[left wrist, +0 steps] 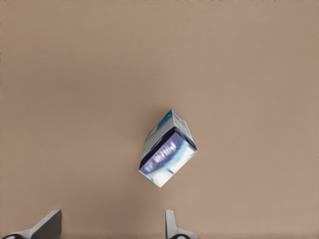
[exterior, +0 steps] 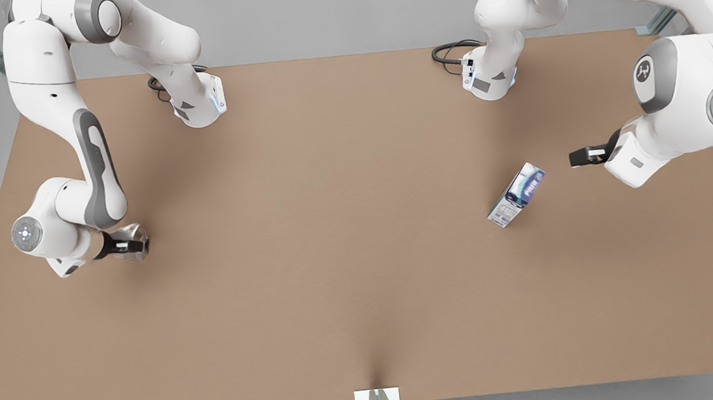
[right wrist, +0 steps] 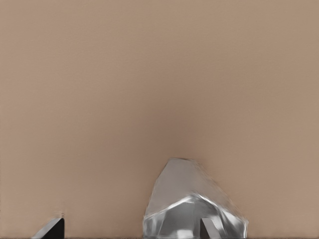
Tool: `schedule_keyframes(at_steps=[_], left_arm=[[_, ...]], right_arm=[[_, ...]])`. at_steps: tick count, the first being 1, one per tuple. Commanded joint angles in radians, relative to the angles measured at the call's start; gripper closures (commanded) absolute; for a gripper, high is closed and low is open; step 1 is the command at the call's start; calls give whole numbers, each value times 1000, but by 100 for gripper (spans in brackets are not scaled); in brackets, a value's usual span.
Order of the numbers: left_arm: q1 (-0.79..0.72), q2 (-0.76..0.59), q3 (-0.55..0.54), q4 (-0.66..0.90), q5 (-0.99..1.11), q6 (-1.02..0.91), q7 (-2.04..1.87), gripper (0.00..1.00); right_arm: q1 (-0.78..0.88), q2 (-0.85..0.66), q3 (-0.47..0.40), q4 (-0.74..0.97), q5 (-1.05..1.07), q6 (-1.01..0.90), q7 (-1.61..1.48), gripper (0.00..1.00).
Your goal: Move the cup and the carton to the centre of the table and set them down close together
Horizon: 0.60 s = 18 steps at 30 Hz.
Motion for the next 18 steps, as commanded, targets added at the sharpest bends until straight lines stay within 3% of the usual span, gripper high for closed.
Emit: schedule_keyframes(at_steps=[1,14,16,18], left_arm=[[1,0,0,1,0,0,0,0],[1,6,-2,1,0,0,-3,0],[1,6,-2,1,0,0,-5,0],[1,5,-2,2,0,0,-6,0]], right_arm=[[0,-2,-1,-2,0,0,0,0],[-13,18,1,-90,0,80,-23,0],[-13,35,1,-79,2,92,-23,7],[-11,52,1,-82,2,124,-21,23]])
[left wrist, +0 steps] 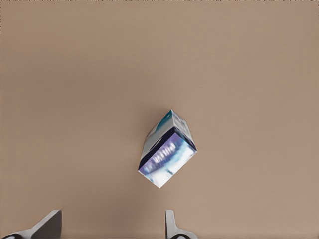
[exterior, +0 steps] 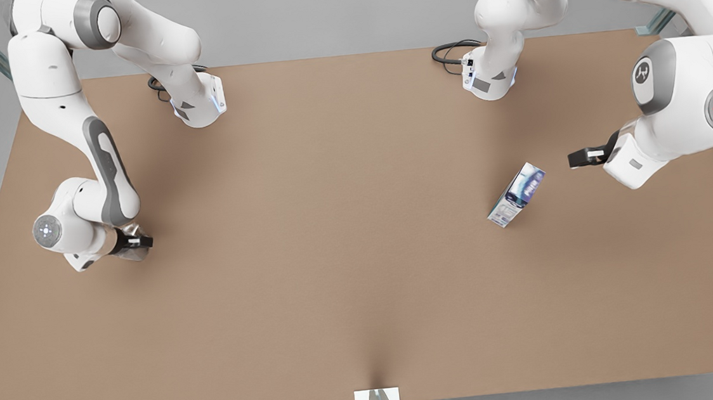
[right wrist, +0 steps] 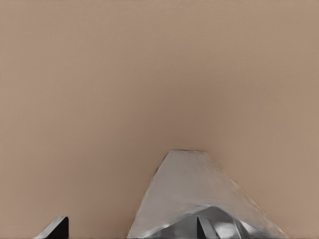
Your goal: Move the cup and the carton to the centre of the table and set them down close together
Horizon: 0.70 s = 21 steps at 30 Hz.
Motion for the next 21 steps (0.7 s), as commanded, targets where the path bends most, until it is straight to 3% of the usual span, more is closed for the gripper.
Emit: schedule_keyframes(at_steps=[1,2,4,6,21], left_arm=[[0,0,0,0,0,0,0,0],[0,0,-5,5,0,-2,-2,0],[0,0,-5,5,0,0,0,0],[0,1,-5,5,0,-2,0,0],[0,1,-6,6,0,-2,-2,0]], right_arm=[[0,0,0,0,0,0,0,31],[0,0,0,0,0,0,0,40],[0,0,0,2,0,0,0,71],[2,1,0,3,0,-2,0,79],[11,-8,3,9,0,-14,0,79]])
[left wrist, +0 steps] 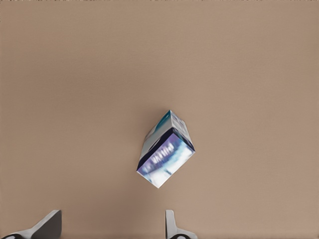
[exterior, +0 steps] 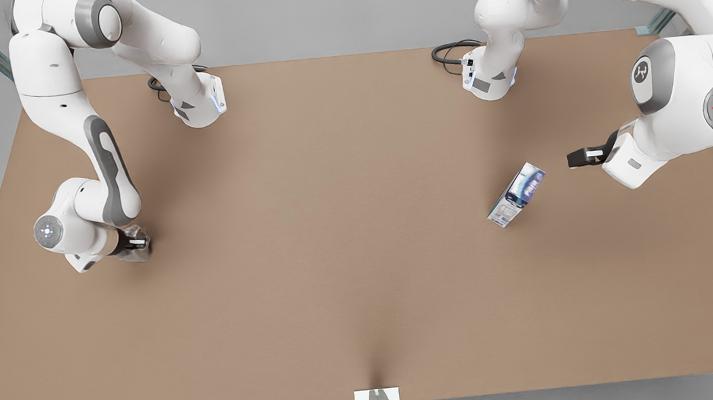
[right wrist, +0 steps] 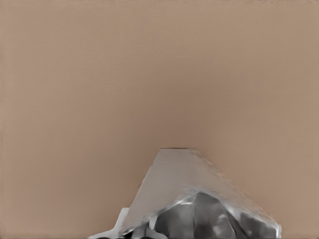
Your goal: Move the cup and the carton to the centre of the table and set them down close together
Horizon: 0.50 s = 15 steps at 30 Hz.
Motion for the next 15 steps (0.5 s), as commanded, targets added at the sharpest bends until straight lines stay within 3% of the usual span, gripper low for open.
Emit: schedule_keyframes(at_steps=[1,5,9,15], left_arm=[[0,0,1,0,0,0,2,0],[0,-2,1,2,0,0,-2,0],[-2,-3,0,11,0,-6,-6,0],[3,0,-9,46,3,-28,-8,0]], right_arm=[[1,-2,5,1,-2,-1,2,79],[1,-30,31,44,4,-91,5,79],[2,-39,131,82,4,-103,52,79],[148,80,154,317,4,-188,161,79]])
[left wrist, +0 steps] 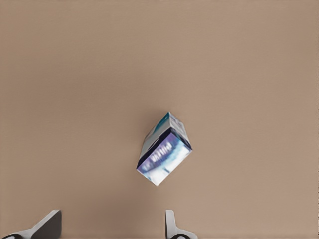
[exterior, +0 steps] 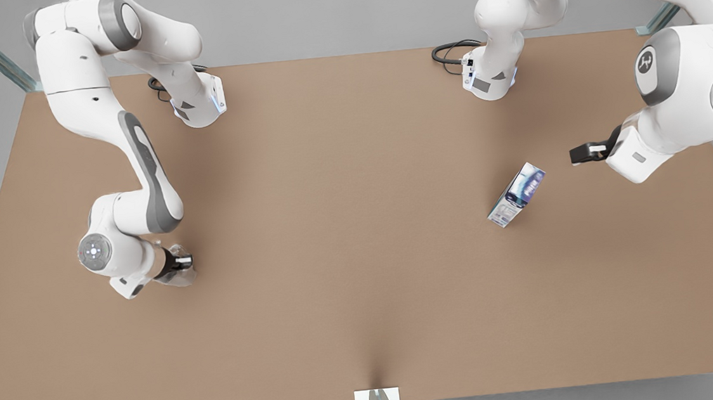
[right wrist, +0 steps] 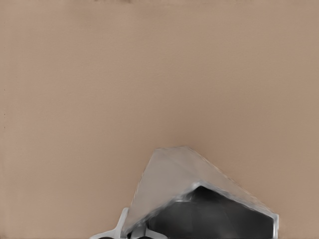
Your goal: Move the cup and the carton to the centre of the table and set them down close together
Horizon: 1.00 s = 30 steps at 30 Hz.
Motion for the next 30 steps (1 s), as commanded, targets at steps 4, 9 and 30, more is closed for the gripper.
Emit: schedule_keyframes(at_steps=[4,9,30], left_arm=[[-2,-35,-2,-25,-2,16,1,0],[-3,-47,-4,-46,-2,28,3,0],[-54,-125,-40,-509,-2,410,365,0]], right_arm=[[105,106,0,146,-5,-6,172,79],[212,229,0,302,-3,-6,364,79],[589,637,8,830,33,60,734,79]])
